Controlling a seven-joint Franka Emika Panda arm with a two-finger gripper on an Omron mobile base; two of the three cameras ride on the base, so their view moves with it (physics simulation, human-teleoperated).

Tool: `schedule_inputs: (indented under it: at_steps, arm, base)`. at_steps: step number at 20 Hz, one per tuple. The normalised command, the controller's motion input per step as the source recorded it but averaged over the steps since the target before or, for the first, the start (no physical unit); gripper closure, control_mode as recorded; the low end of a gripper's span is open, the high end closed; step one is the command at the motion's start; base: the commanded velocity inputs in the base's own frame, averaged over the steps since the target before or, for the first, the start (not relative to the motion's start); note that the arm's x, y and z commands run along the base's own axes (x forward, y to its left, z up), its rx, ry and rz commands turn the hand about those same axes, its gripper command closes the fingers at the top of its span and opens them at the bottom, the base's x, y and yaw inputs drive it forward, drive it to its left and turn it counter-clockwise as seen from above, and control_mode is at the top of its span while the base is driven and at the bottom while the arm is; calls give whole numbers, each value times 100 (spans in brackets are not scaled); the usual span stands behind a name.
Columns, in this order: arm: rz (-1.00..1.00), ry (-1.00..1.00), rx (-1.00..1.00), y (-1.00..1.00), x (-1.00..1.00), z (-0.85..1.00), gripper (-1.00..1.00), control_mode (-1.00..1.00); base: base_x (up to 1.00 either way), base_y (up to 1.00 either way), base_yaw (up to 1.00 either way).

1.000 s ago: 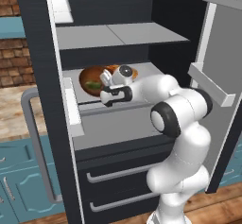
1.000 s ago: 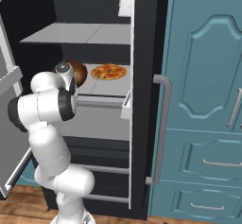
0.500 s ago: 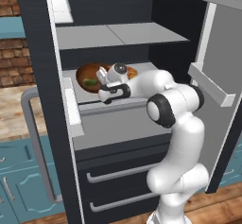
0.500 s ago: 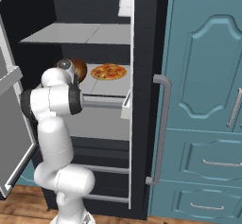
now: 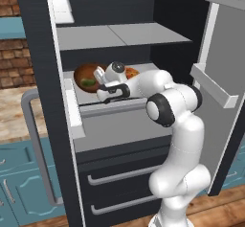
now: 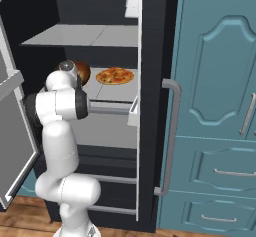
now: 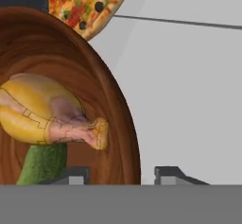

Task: Pick the chicken drumstick and cucumber from their plates and place them in the bowl. Then put the bowl in the fridge.

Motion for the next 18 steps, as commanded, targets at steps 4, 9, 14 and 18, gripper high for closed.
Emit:
schedule_inputs:
  at_steps: [4, 9, 14, 18]
  arm:
    - [0, -3, 4, -4, -7, 10, -100, -100]
    - [0, -10, 11, -5, -24, 17, -100, -100]
    - [1, -6, 5, -8, -46, 16, -100, -100]
    - [0, 0, 0, -13, -38, 33, -100, -100]
  base:
    - [0, 0, 0]
    - [0, 0, 0]
    - [0, 0, 0]
    - [0, 0, 0]
